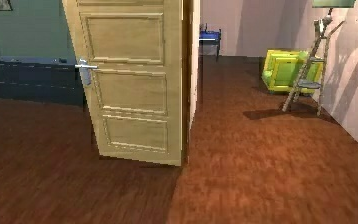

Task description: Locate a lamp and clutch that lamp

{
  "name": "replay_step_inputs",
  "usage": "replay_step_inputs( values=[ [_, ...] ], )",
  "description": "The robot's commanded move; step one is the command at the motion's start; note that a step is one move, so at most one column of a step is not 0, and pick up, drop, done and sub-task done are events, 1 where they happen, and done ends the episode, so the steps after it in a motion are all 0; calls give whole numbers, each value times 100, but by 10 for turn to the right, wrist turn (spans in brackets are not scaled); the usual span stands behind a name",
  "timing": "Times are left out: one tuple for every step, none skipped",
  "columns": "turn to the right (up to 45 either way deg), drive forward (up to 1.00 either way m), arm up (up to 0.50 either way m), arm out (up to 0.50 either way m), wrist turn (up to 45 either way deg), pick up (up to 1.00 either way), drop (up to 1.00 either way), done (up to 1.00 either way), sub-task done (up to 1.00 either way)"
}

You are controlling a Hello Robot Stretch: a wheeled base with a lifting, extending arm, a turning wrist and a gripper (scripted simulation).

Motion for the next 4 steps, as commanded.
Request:
replay_step_inputs(
  values=[
    [-450, 0, 0, 0, 0, 0, 0, 0, 0],
    [-210, 0, 0, 0, 0, 0, 0, 0, 0],
    [0, 80, 0, 0, 0, 0, 0, 0, 0],
    [0, 70, 0, 0, 0, 0, 0, 0, 0]
  ],
)
